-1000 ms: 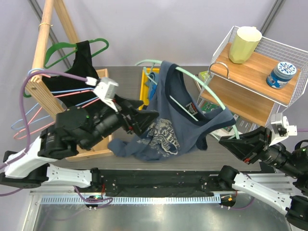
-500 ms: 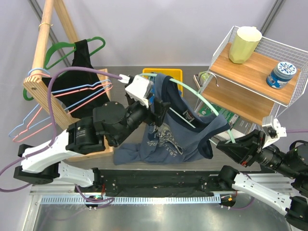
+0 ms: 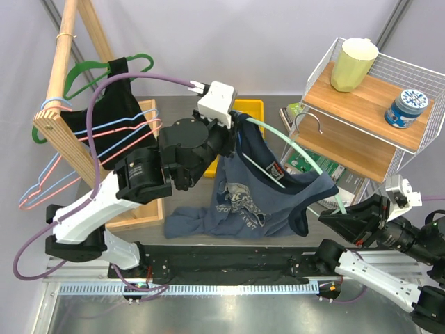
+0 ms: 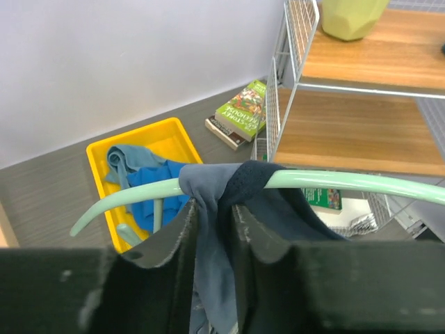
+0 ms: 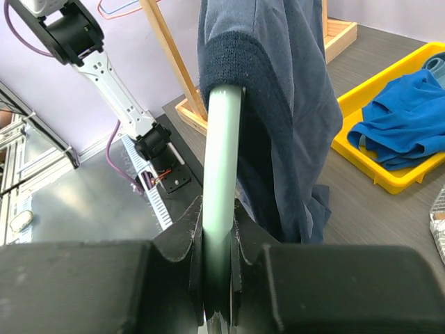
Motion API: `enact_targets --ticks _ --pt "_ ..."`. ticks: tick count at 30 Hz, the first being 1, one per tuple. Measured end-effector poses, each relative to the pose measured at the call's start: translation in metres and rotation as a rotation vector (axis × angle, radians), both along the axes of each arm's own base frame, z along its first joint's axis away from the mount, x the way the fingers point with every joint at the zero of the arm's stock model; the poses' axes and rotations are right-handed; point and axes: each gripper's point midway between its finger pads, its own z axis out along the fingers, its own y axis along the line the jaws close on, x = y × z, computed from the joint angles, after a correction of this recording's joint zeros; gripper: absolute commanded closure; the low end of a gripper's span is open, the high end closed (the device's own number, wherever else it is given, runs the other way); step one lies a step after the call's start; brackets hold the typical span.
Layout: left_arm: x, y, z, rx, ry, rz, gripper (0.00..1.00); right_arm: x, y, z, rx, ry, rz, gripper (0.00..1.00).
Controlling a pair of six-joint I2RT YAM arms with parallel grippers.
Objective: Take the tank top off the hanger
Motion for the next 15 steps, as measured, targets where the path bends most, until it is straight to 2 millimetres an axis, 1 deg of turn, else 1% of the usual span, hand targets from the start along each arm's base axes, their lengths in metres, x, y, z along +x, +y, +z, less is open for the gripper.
enact_targets --ticks 2,3,7,10,12,15 --pt "0.003 -0.003 -0.004 0.017 0.008 0.002 0.88 -0.001 -0.002 -0.002 -0.003 0.002 -0.004 0.99" --pt "0.004 -0.005 -0.005 0.024 0.013 -0.001 1.0 -0.001 -0.003 -0.003 -0.004 0.003 -0.006 0.99" --pt "0.016 -0.01 -0.01 0.045 0.036 0.01 1.0 0.0 -0.007 -0.007 -0.011 0.007 -0.026 0.99" --pt "0.027 -0.008 -0.011 0.056 0.047 0.039 1.0 0.002 -0.011 -0.011 -0.023 0.007 -0.045 0.99" --pt "0.038 -0.001 -0.009 0.057 0.047 0.077 1.0 0.002 -0.014 -0.014 -0.043 0.006 -0.055 0.99" --pt "0.057 0.017 0.001 0.034 0.038 0.149 1.0 -0.007 -0.022 -0.019 -0.062 0.005 -0.041 0.99"
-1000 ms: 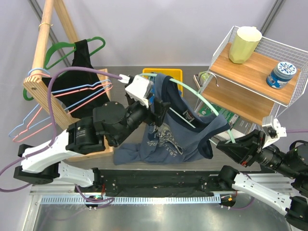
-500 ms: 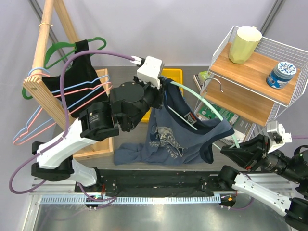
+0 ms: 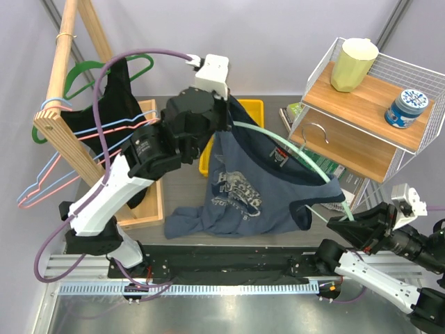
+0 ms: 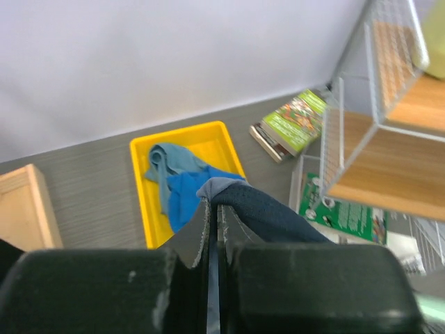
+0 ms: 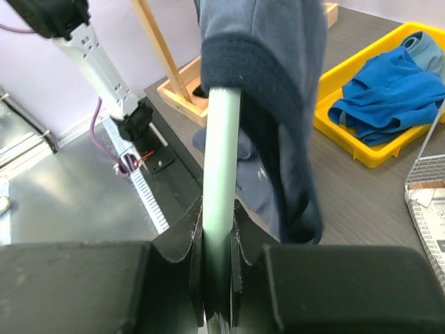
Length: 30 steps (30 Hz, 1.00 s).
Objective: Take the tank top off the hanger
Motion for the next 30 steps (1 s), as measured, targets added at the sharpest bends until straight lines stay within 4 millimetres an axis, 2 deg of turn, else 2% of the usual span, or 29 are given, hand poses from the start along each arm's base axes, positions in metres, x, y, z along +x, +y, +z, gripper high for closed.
enact_targets --ticks 4,7,10,11,16,19,23,27,30 --pt "0.015 0.02 0.008 -0.021 -0.01 0.066 1.0 -0.014 -0.014 0.002 0.025 -0.032 0.018 0.99" --pt "0.02 0.025 0.001 -0.022 0.004 0.087 1.0 -0.024 -0.027 0.012 0.076 -0.071 0.018 0.99" --pt "0.017 0.024 -0.021 0.0 0.041 0.081 1.0 -0.03 -0.037 0.018 0.114 -0.1 0.011 0.99" --pt "0.015 0.025 -0.034 0.016 0.063 0.074 1.0 -0.03 -0.039 0.02 0.123 -0.105 0.003 0.99" --pt "0.003 0.025 -0.071 0.017 0.138 0.035 1.0 -0.027 -0.042 0.031 0.175 -0.131 -0.024 0.99" --pt "-0.008 0.028 -0.091 -0.002 0.182 0.001 1.0 -0.02 -0.035 0.033 0.217 -0.142 -0.033 0.99" --pt "-0.018 0.029 -0.1 -0.058 0.207 -0.033 1.0 0.002 -0.017 0.03 0.231 -0.131 -0.07 0.99" --pt "-0.023 0.029 -0.107 -0.102 0.215 -0.053 1.0 0.034 0.008 0.03 0.233 -0.108 -0.134 0.99" --pt "-0.025 0.027 -0.119 -0.113 0.233 -0.063 1.0 0.064 0.037 0.035 0.202 -0.082 -0.17 0.99"
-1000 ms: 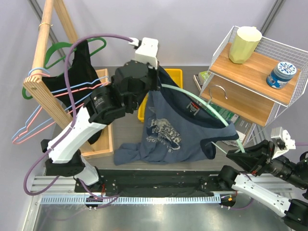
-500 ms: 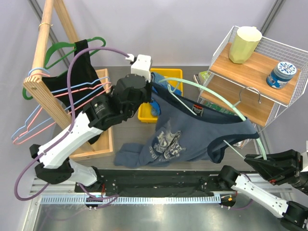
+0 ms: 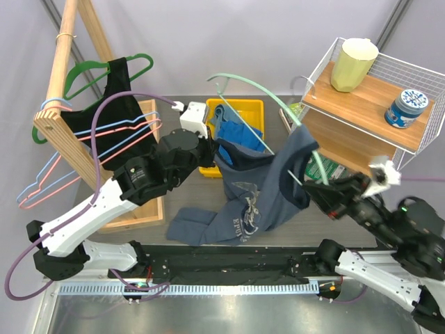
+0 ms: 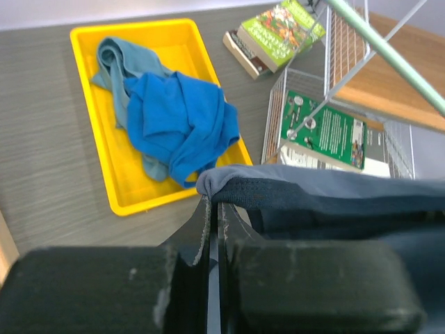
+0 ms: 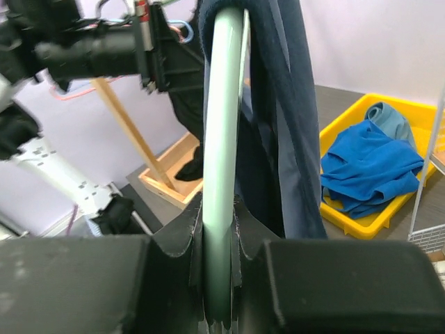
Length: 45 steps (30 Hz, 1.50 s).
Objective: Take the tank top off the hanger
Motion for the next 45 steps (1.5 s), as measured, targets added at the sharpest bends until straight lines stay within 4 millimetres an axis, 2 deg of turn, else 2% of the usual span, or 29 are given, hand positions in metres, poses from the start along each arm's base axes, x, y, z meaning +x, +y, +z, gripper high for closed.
enact_targets --ticks 3,7,11,15,18,19,21,22,24,25,27,32,34,38,42,45 --pt "-0.002 -0.002 -0.014 0.005 0.02 -0.008 1.0 0.028 0.029 -0.004 -0.053 0.045 -0.025 0.99" --pt "-0.004 -0.005 -0.031 0.005 0.045 -0.022 1.0 0.064 0.067 -0.023 -0.144 0.133 -0.063 0.99" --pt "-0.006 -0.01 -0.044 0.021 0.064 -0.042 1.0 0.088 0.09 -0.052 -0.22 0.221 -0.1 0.99" --pt "-0.006 -0.016 -0.052 0.034 0.081 -0.061 0.97 0.098 0.101 -0.071 -0.251 0.267 -0.112 0.99" --pt "-0.006 -0.022 -0.059 0.048 0.098 -0.079 0.81 0.1 0.101 -0.073 -0.251 0.275 -0.12 0.99" --pt "-0.006 -0.023 -0.061 0.053 0.103 -0.083 0.67 0.099 0.101 -0.072 -0.248 0.273 -0.121 0.98" --pt "-0.007 -0.024 -0.065 0.065 0.114 -0.091 0.52 0.098 0.099 -0.068 -0.238 0.266 -0.123 0.99" --pt "-0.008 -0.024 -0.067 0.07 0.118 -0.095 0.38 0.097 0.097 -0.065 -0.235 0.261 -0.125 0.99" --pt "-0.01 -0.025 -0.066 0.067 0.123 -0.105 0.28 0.094 0.091 -0.058 -0.227 0.25 -0.126 0.99" --pt "-0.011 -0.025 -0.064 0.059 0.125 -0.112 0.23 0.091 0.088 -0.054 -0.223 0.243 -0.125 0.99" --pt "-0.016 -0.025 -0.059 0.037 0.126 -0.131 0.23 0.085 0.08 -0.045 -0.218 0.224 -0.12 0.99" --pt "-0.04 -0.028 -0.028 -0.114 0.142 -0.219 0.29 0.063 0.063 -0.033 -0.199 0.17 -0.07 0.99" --pt "-0.053 -0.028 -0.007 -0.196 0.137 -0.271 0.33 0.055 0.06 -0.038 -0.197 0.155 -0.042 0.99" --pt "-0.072 -0.026 0.03 -0.308 0.088 -0.364 0.3 0.04 0.057 -0.055 -0.206 0.145 0.02 0.99" --pt "-0.072 -0.02 0.062 -0.343 0.026 -0.36 0.26 0.027 0.066 -0.077 -0.245 0.172 0.105 0.99" --pt "-0.068 -0.021 0.076 -0.403 0.013 -0.337 0.35 0.018 0.068 -0.086 -0.257 0.184 0.152 0.99"
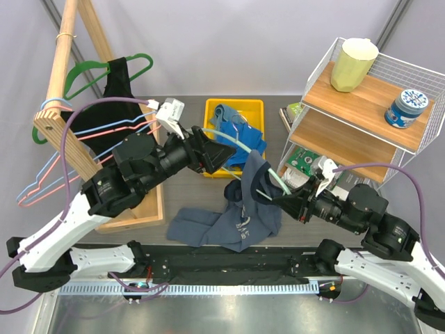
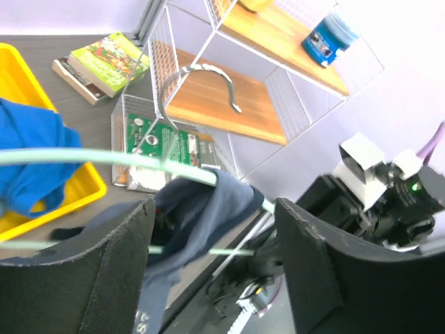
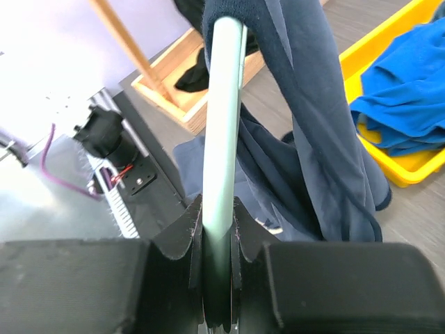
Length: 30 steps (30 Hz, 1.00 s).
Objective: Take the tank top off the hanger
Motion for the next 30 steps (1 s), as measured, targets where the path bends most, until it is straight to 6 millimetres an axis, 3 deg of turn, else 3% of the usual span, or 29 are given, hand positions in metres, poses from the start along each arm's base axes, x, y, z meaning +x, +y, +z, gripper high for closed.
enact_targets --ticks 3,8,11,21,30 --pt "0.004 -0.011 -0.006 -0.061 0.04 0.002 0.43 -0.009 -0.002 0.0 0.015 -0.005 0.036 0.99" --pt "0.012 -0.034 -0.027 -0.014 0.048 -0.031 0.52 -0.017 -0.004 0.002 0.034 -0.015 0.065 0.99" --pt "0.016 -0.032 -0.032 0.028 0.02 -0.014 0.56 -0.018 -0.005 0.0 0.029 -0.011 0.065 0.99" --pt "0.007 -0.016 -0.005 0.046 -0.143 -0.046 0.59 -0.022 -0.003 -0.002 0.02 -0.009 0.095 0.99" --pt "0.011 -0.019 -0.008 0.107 -0.206 -0.056 0.6 -0.027 -0.001 -0.002 0.02 -0.007 0.121 0.99"
